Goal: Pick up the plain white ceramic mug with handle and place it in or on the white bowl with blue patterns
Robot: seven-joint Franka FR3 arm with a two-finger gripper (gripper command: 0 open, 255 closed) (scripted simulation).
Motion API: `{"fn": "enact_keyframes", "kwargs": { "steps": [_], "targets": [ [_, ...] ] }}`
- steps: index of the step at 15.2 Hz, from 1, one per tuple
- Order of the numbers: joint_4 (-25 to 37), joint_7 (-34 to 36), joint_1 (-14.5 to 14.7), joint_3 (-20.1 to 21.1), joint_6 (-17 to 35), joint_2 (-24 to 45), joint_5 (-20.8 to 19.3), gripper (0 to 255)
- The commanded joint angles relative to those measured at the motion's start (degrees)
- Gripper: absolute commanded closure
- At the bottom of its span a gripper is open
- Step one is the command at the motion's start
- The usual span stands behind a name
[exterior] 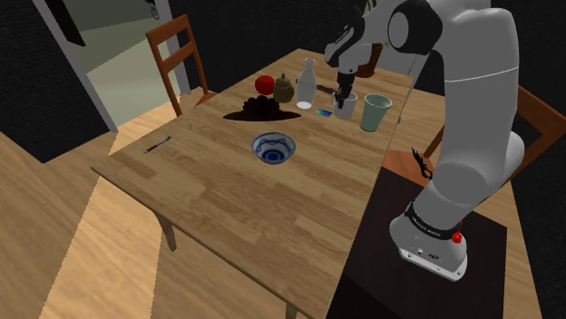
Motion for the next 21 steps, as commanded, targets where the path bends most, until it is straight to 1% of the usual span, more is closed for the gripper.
{"fn": "enact_keyframes", "kwargs": {
  "steps": [1, 11, 21],
  "targets": [
    [0.16, 0.21, 0.24, -0.35, -1.18, -1.1, -0.5, 255],
    [2.25, 1.2, 1.09, -1.61, -7.06, -5.19, -2.55, 255],
    [5.71, 1.98, 1.57, -2.48, -13.4, -8.38, -4.22, 255]
  ]
}}
